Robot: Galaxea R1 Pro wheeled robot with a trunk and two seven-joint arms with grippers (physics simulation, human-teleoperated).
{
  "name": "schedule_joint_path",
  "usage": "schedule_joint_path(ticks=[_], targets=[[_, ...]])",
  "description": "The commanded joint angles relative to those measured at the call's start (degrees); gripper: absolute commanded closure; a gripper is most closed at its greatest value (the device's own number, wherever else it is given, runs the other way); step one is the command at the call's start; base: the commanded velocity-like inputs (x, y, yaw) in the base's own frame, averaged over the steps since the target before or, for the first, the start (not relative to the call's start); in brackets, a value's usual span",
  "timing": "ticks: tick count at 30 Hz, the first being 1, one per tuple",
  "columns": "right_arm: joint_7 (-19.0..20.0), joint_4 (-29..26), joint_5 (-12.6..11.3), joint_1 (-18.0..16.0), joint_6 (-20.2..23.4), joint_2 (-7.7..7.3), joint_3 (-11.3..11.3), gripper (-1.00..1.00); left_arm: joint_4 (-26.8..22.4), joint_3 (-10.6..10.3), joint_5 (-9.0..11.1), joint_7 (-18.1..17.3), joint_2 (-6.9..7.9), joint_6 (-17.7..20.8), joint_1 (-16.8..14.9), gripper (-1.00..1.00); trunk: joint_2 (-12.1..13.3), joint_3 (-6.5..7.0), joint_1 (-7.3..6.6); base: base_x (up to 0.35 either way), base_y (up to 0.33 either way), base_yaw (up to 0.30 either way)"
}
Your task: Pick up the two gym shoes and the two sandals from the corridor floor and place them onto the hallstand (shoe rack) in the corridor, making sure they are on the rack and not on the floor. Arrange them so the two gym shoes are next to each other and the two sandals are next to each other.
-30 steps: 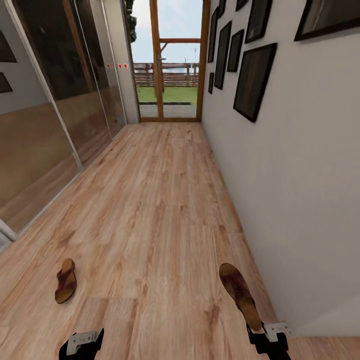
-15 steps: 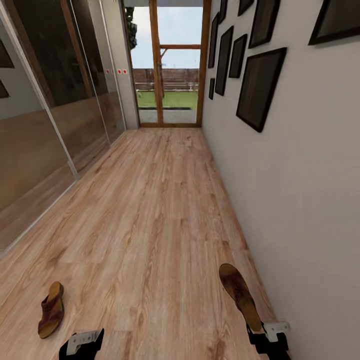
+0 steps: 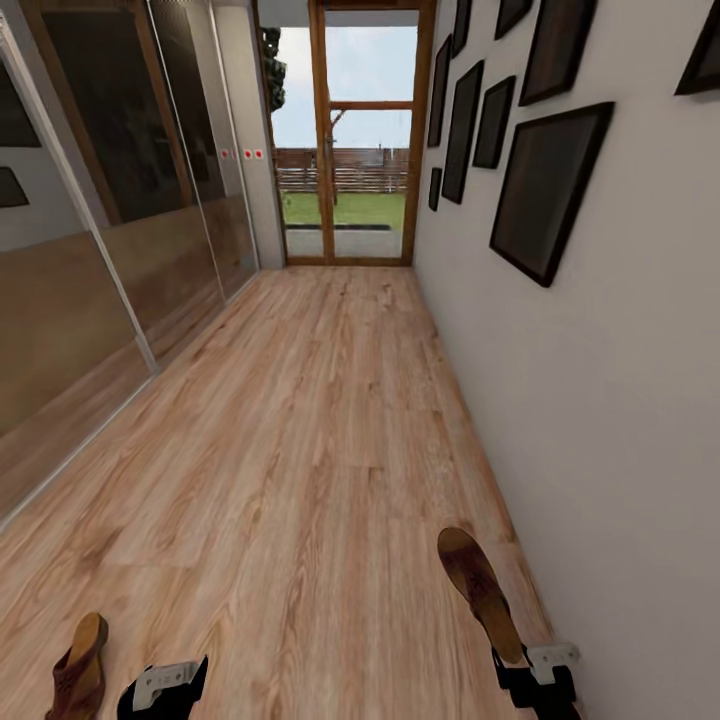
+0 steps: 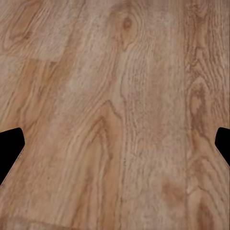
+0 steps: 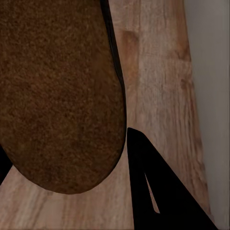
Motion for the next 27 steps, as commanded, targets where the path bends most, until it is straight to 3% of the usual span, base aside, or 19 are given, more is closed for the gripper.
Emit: schedule_joint_path(ticks=[1,27], targets=[[0.3,0.0,0.1,0.0,-0.2,0.01,-0.5,1.00,0.1,0.5,-0.1,-0.5,-0.05,-0.1,0.0,-1.00,0.0,0.05,0.02,0.340,0.000,0.074],[0.3,0.0,0.1,0.0,-0.2,0.01,-0.5,1.00,0.1,0.5,0.0,-0.5,-0.05,-0.1,0.0,-1.00,0.0,2.20,0.02,0.339,0.000,0.075]])
